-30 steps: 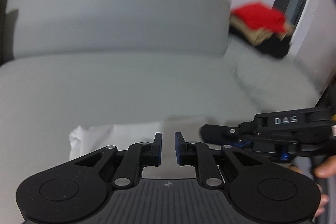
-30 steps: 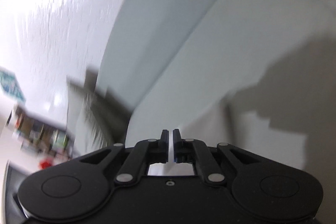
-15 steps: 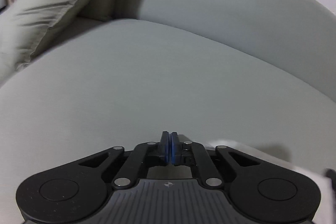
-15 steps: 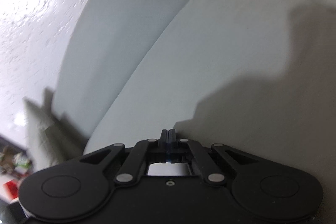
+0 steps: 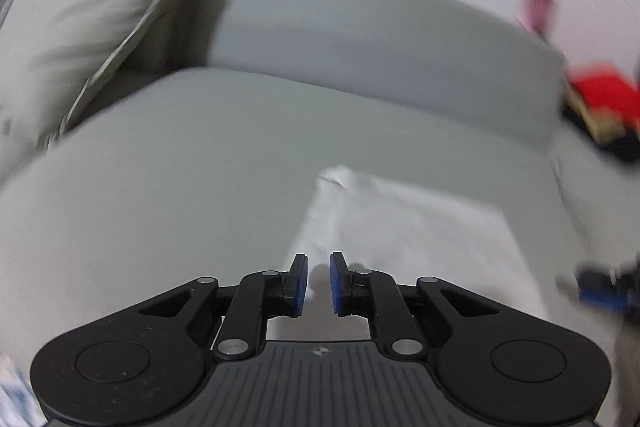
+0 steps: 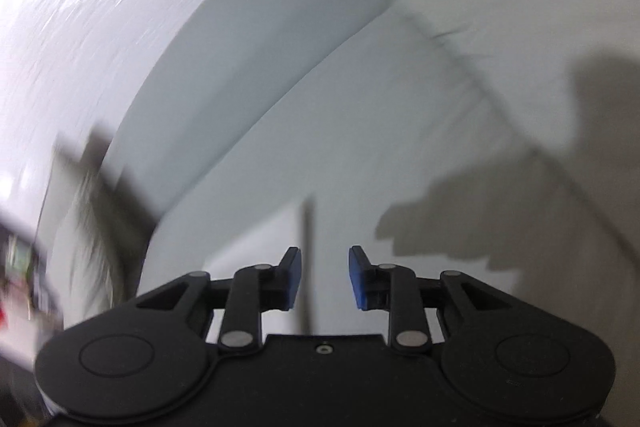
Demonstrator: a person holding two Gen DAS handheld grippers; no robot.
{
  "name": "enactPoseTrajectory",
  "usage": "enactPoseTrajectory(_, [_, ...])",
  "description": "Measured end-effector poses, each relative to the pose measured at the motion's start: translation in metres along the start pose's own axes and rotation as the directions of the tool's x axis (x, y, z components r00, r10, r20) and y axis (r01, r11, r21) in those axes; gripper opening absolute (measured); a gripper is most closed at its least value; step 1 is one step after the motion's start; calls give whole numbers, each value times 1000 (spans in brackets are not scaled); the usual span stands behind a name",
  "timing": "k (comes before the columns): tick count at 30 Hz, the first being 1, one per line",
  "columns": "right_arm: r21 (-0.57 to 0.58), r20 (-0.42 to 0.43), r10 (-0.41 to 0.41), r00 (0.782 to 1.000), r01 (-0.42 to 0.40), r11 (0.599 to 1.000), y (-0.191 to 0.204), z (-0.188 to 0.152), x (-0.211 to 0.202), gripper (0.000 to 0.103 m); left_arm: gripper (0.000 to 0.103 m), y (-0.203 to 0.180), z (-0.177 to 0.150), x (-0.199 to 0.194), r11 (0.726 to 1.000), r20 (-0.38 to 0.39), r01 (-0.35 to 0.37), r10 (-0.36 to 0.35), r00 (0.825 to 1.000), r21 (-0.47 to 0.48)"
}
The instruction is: Fold clothes
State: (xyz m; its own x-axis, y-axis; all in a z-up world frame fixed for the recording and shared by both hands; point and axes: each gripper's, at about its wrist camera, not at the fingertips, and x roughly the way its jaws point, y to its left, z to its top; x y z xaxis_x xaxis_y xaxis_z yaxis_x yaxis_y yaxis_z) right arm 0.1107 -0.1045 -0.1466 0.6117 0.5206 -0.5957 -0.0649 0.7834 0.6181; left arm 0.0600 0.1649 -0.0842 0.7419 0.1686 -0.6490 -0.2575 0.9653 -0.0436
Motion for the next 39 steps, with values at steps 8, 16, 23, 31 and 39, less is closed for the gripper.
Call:
enactPoseTrajectory(8, [-549, -190, 4, 982, -110, 829, 73, -81, 6, 24, 11, -43, -30, 3, 934, -108, -101, 145, 984, 342])
enactPoseTrajectory(16, [-586, -161, 5, 987, -100, 804, 48, -92, -77, 24, 16, -12, -56, -79, 974, 21, -19, 14, 1000, 228])
enactPoseTrajectory(23, [-498, -69, 108, 992, -128, 858, 49, -83, -63, 7, 21, -46, -55, -48, 944, -46, 38, -25, 999, 326])
enactPoseTrajectory(31, [-527, -183, 33, 983, -126, 840, 45, -88, -58, 7, 26, -28, -53, -62, 953, -119, 135, -106, 987, 271])
enactPoseTrajectory(39, [-237, -112, 157, 981, -179, 955, 7, -34, -62, 51, 74, 59, -5, -57, 991, 12, 117, -117, 993, -71])
